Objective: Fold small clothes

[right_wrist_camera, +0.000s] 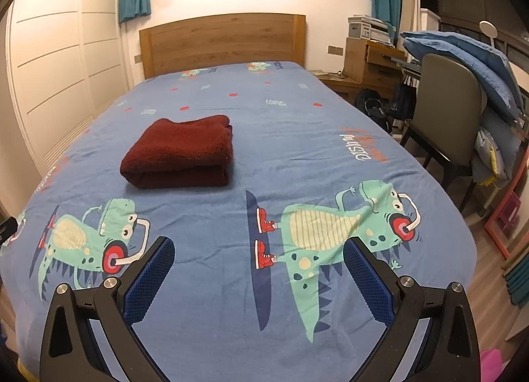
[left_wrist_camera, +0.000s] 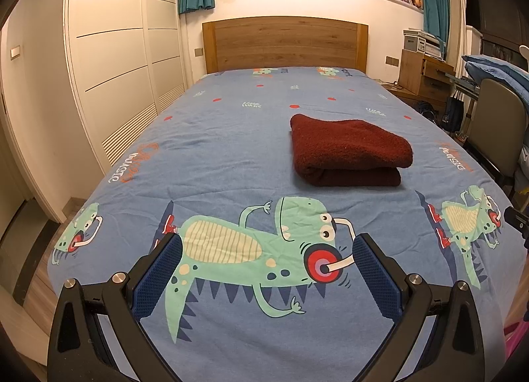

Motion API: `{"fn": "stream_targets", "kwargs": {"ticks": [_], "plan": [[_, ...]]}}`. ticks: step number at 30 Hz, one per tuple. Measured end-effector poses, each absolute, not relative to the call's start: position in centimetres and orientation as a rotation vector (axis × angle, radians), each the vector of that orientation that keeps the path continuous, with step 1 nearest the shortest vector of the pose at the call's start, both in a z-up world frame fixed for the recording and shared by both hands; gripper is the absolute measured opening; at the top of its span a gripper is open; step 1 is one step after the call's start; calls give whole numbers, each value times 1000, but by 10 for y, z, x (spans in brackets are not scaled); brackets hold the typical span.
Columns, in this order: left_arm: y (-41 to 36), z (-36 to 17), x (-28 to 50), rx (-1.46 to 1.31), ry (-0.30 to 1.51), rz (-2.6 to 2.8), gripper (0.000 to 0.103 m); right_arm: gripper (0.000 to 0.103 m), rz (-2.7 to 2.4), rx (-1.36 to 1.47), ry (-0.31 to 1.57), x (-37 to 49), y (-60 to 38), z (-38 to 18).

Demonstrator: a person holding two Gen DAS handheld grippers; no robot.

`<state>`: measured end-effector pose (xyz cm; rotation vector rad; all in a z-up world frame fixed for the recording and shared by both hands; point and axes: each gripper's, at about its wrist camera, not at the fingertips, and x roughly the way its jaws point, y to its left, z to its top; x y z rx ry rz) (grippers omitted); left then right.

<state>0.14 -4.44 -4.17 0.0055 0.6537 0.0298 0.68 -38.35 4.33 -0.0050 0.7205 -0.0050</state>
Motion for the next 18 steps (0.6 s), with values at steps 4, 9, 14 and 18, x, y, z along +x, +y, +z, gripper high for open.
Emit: {"fn": "stream_targets", "kwargs": {"ticks": [4,9,14,18], "plan": [[-44,-42,2,5,653,30,102,102,-5,-6,720,7,-384,43],[-44,-43,1,5,652,29,102,102,-5,-5,720,7,-383,44],[-43,-43,2,2,654,30,102,102,-5,-5,719,7,-384,43],[-43,-43,1,1,653,30,102,102,-6,-2,720,7,-385,43]]}}
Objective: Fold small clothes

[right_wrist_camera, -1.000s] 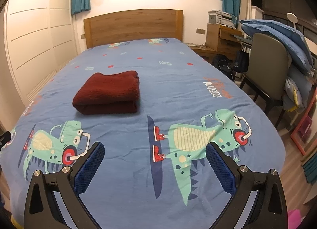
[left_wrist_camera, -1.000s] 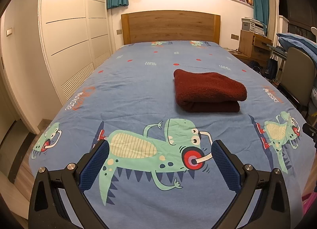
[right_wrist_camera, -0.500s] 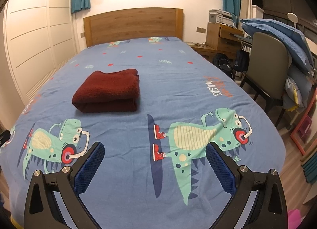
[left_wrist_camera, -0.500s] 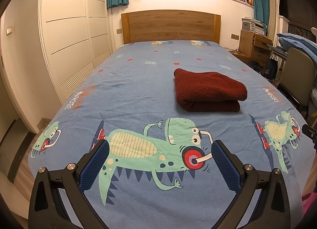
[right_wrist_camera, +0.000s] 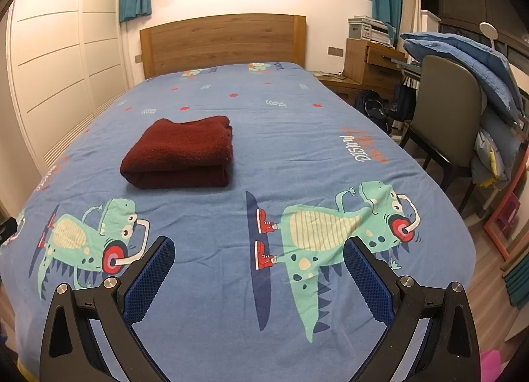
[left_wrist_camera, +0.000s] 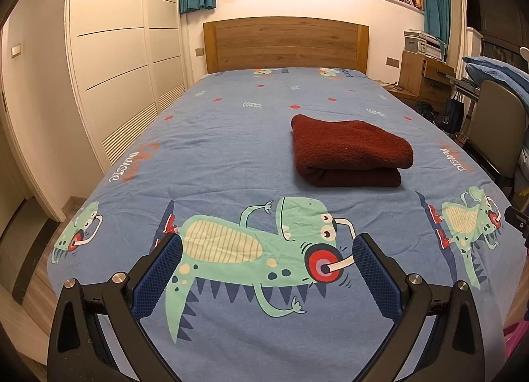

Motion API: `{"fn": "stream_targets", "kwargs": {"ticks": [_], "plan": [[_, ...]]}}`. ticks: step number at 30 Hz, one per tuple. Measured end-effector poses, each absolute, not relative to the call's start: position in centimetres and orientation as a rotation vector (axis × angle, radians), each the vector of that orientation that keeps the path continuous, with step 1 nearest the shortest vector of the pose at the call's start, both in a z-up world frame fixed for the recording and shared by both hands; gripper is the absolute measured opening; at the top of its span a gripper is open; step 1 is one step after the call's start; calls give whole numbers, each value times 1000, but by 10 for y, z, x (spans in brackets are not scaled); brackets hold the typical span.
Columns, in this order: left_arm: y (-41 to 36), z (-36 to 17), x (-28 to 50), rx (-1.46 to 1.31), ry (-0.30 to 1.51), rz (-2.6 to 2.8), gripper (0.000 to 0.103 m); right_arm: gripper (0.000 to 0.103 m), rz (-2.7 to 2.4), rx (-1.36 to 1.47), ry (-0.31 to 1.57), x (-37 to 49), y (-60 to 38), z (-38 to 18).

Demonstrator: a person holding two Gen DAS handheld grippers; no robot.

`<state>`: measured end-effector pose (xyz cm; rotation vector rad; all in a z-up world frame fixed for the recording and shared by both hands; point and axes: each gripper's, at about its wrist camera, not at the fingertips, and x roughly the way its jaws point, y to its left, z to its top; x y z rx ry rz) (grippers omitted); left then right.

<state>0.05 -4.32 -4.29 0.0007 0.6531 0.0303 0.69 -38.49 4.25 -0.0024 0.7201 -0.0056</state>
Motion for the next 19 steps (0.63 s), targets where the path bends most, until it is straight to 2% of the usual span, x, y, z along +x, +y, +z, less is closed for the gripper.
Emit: {"fn": "stream_targets", "kwargs": {"ticks": [19], "plan": [[-38,-43,0,-11,658,33,102,102,-4,-6,723,6,-384,44]]}}
